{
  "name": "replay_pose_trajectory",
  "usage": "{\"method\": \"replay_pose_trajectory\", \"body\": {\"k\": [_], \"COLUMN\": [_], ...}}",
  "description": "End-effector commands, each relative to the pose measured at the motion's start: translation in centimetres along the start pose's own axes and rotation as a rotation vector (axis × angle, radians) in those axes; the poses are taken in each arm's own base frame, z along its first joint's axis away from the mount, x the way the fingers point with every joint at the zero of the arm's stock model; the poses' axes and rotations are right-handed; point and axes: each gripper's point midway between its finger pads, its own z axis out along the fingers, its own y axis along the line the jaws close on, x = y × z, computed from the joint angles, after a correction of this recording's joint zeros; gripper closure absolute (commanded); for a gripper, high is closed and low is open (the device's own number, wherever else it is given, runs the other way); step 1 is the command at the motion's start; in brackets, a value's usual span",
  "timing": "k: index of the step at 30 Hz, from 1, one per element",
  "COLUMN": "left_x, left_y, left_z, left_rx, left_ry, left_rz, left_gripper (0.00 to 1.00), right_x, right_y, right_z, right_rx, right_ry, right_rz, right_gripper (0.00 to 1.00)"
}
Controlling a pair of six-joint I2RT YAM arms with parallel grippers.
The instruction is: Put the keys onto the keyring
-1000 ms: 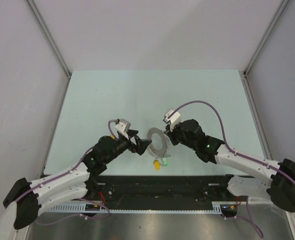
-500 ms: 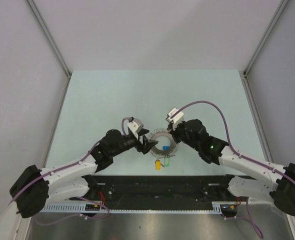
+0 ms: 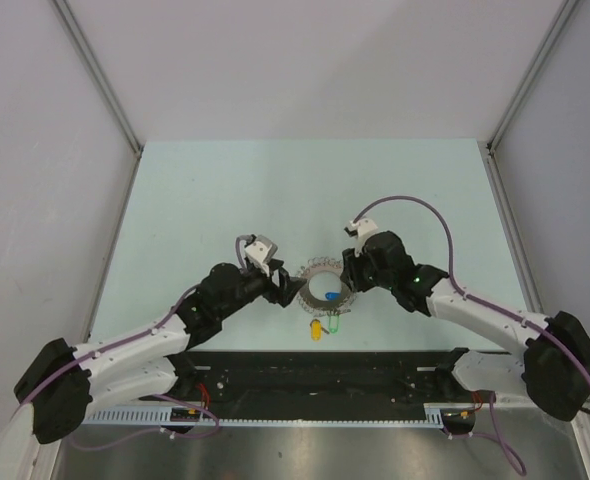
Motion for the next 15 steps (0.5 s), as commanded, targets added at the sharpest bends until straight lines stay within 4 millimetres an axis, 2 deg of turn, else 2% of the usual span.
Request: {"method": "replay_pose_trajectory", "body": {"k": [1,5,6,13,15], "left_x": [0.9,2.3,2.7,3.8,4.4], "left_y": [2.0,2.9,3.1,3.2,3.1], "left_z": [-1.0,-1.4,-1.5,-1.7,-1.7], "left_rx": [-0.112,-0.161,-0.172,-0.171,-0.167], "left_ry": [-0.001,0.046,0.057,0.105,0.128], "left_rz": [-0.053,-0.061,-0.060,-0.053,-0.046], "left_gripper": [0.20,0.19,0.19,0.19,0.20], "right_x": [0.8,2.8,2.6,3.4,3.5], "right_y": [3.8,6.5,7.0,7.7,7.0], "right_z": [1.4,3.1,3.4,4.6,4.8], "right_rx": [-0.111,-0.150,-0.155,-0.181,-0.149], "right_ry": [0.039,0.121,0.125,0.158,0.165], "right_rz": [0.035,-0.012,-0.014,-0.066,-0.077], "right_gripper": [0.63,0.60,0.59,0.57,0.57]}}
